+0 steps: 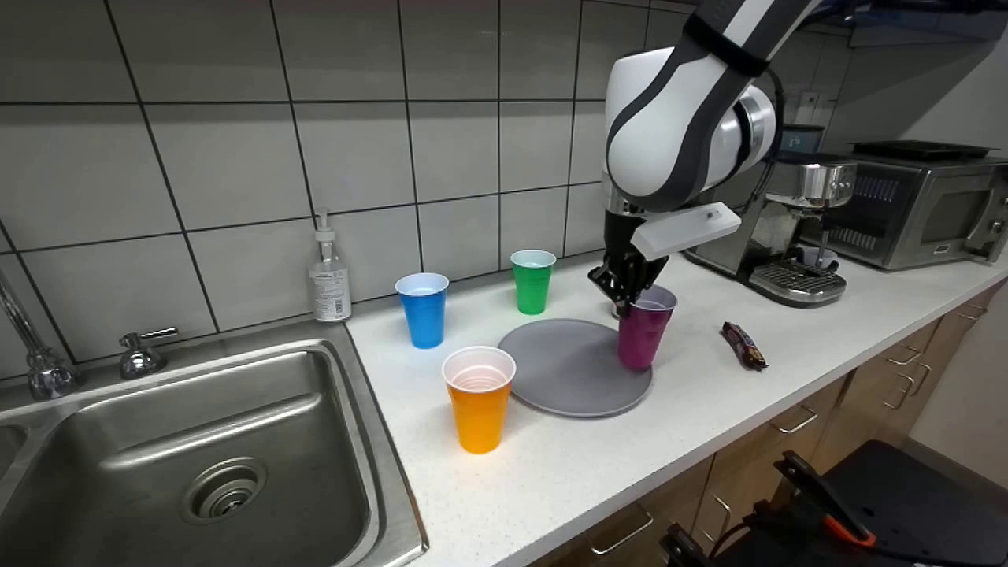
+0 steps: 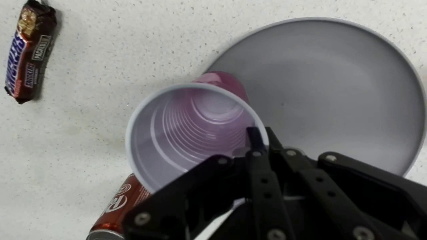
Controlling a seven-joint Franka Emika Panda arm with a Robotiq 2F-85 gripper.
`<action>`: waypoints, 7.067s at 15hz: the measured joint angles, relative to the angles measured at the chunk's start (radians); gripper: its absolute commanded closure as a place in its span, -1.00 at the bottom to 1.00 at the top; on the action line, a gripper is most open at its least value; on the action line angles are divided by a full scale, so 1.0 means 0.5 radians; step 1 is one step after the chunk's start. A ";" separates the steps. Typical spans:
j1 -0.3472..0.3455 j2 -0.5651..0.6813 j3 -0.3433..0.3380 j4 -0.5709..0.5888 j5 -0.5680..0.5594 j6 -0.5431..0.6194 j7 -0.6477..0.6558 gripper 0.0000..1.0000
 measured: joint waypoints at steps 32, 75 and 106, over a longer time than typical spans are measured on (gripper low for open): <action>0.080 0.133 0.023 0.143 0.036 -0.002 -0.028 -1.00; 0.443 -0.207 0.308 -0.062 0.977 -0.159 -0.813 -1.00; 0.439 0.176 0.314 0.075 0.963 0.099 -0.696 -1.00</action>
